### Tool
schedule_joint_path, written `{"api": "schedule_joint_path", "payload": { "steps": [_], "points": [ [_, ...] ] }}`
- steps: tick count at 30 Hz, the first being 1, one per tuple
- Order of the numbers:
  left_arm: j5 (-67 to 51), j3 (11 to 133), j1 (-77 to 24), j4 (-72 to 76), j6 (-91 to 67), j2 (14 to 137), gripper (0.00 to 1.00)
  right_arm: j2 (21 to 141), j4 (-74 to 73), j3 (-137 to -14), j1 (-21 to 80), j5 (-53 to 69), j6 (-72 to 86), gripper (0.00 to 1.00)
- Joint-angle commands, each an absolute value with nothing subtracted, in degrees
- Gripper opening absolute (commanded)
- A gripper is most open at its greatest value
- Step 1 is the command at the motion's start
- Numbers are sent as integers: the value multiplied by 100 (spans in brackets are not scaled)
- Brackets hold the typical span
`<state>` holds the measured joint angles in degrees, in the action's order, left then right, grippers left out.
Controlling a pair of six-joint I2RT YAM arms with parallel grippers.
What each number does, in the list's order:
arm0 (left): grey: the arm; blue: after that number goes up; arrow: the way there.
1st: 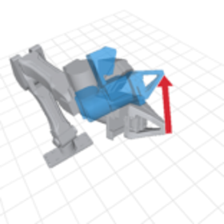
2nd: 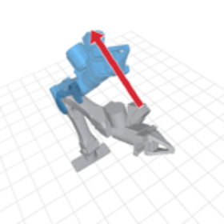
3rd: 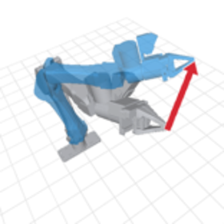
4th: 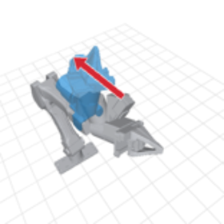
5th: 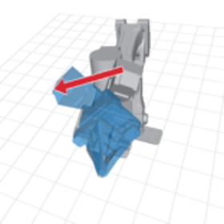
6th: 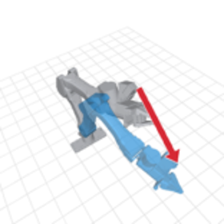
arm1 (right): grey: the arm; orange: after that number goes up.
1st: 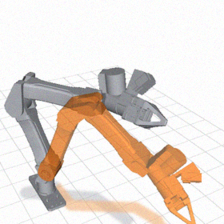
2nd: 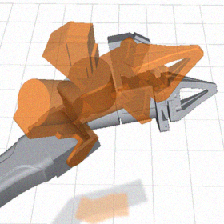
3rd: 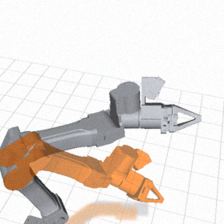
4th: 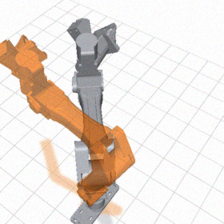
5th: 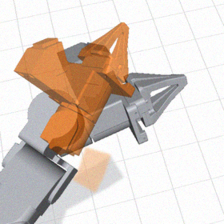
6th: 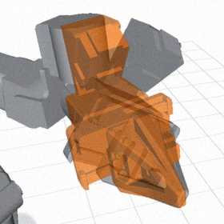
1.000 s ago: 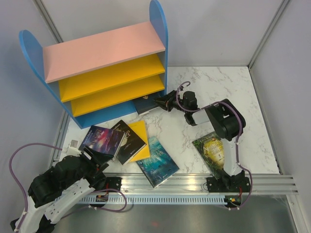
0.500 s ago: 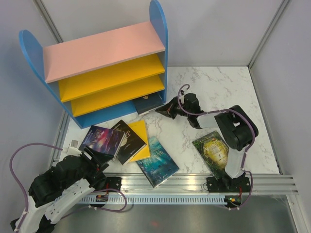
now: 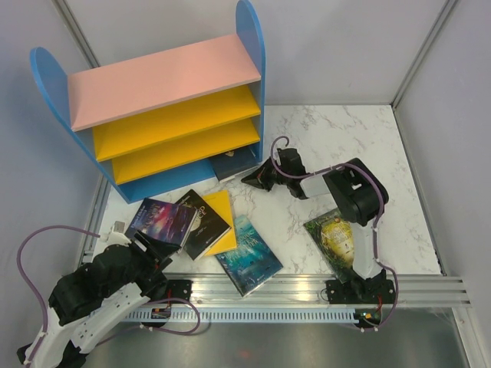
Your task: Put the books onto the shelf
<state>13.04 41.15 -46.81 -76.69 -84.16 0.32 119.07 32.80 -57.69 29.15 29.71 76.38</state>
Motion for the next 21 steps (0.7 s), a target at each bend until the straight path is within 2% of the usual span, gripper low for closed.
{"api": "schedule_joint_path", "payload": {
  "steps": [1,8,21],
  "points": [
    [1617,4096,-4702,-7796,-8490,-308,68,12216,3419,-6257,2944,2927,7778,0],
    [1679,3982,-4711,-7787,-8508,-308,68,12700,3349,-7074,2962,2874,8015,0],
    [1987,3973,-4790,-7734,-8543,-299,72,13385,3779,-7690,3041,2821,8736,0]
  ]
}}
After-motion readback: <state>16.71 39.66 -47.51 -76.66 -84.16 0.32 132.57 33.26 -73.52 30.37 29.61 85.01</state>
